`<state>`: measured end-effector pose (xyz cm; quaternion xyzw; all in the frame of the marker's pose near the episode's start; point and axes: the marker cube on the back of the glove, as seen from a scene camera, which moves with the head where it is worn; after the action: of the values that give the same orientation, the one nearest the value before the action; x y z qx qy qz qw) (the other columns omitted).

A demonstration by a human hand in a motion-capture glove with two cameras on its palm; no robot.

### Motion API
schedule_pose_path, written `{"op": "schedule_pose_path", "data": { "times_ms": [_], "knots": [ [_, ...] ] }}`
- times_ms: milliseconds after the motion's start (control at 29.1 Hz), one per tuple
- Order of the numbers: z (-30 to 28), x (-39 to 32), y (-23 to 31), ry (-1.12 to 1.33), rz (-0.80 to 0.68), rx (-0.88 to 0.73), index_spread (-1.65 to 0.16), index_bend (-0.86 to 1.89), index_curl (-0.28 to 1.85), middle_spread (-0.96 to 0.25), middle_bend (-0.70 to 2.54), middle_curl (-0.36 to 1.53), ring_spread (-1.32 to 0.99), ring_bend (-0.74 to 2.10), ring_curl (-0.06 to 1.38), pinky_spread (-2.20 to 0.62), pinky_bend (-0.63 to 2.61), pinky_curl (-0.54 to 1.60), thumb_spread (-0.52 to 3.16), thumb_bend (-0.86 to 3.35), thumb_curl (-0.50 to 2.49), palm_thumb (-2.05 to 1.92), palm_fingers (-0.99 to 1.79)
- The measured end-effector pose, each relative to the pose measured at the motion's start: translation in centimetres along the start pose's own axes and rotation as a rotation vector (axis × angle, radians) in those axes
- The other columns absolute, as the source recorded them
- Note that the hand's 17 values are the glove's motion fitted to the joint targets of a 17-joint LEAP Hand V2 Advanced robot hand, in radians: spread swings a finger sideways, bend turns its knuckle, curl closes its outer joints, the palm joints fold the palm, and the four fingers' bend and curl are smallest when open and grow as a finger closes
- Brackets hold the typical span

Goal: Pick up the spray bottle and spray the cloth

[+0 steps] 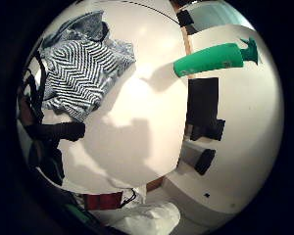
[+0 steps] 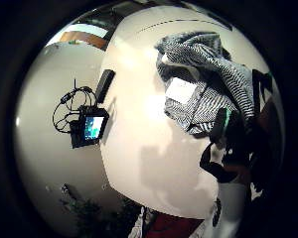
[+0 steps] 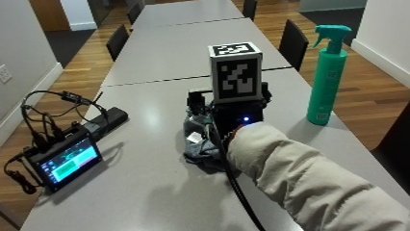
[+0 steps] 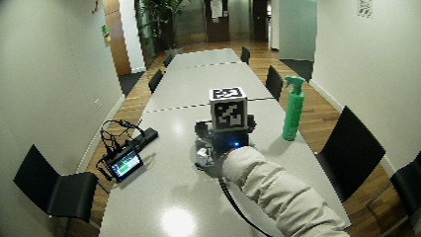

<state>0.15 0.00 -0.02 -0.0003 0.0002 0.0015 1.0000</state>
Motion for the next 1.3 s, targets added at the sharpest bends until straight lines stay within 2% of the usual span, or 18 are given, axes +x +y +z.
{"op": "schedule_pose_path", "data": {
  "times_ms": [103,206,378,687,893,961,1133,1202,1236,1305],
  "knots": [
    [0.1,0.2,0.0,0.001,0.005,-0.004,-0.10,0.26,0.11,-0.06,0.58,0.14,-0.09,0.71,0.14,-0.10,0.67,0.13,0.42,0.47,0.18,0.71,1.61],
    [0.4,0.2,0.1,0.002,0.005,-0.014,-0.12,0.28,0.19,-0.08,0.65,0.20,-0.10,0.80,0.25,-0.12,0.76,0.23,0.54,0.48,0.21,0.75,1.52],
    [0.6,0.1,0.1,0.007,0.004,-0.021,-0.14,0.32,0.26,-0.09,0.73,0.28,-0.12,0.88,0.34,-0.15,0.84,0.32,0.69,0.47,0.26,0.78,1.43],
    [0.5,-0.2,0.5,0.014,-0.008,-0.020,-0.16,0.36,0.35,-0.10,0.79,0.36,-0.13,0.93,0.42,-0.17,0.90,0.40,0.85,0.42,0.33,0.80,1.35],
    [0.8,0.6,3.5,-0.083,-0.101,-0.043,-0.17,0.36,0.39,-0.11,0.80,0.40,-0.14,0.94,0.45,-0.18,0.91,0.44,0.90,0.37,0.37,0.82,1.32],
    [1.0,2.3,4.8,-0.207,-0.146,-0.023,-0.17,0.34,0.40,-0.11,0.80,0.41,-0.14,0.91,0.45,-0.18,0.92,0.45,0.90,0.35,0.38,0.81,1.26],
    [1.9,9.8,9.2,-0.846,-0.309,0.125,-0.19,0.22,0.40,-0.09,0.69,0.41,-0.12,0.84,0.45,-0.18,0.79,0.44,0.84,0.31,0.41,0.87,0.86],
    [1.9,11.3,9.8,-0.996,-0.305,0.171,-0.22,0.25,0.43,-0.07,0.70,0.43,-0.11,0.78,0.46,-0.13,0.62,0.43,0.86,0.31,0.42,0.90,0.60],
    [2.1,12.3,9.8,-1.080,-0.284,0.203,-0.25,0.30,0.45,-0.06,0.71,0.43,-0.09,0.70,0.44,-0.05,0.40,0.37,0.90,0.33,0.43,0.92,0.27],
    [2.9,15.2,9.3,-1.253,-0.205,0.303,-0.27,0.35,0.48,-0.04,0.70,0.44,-0.07,0.64,0.46,0.00,0.31,0.39,0.91,0.32,0.43,0.93,0.10]
  ]
}}
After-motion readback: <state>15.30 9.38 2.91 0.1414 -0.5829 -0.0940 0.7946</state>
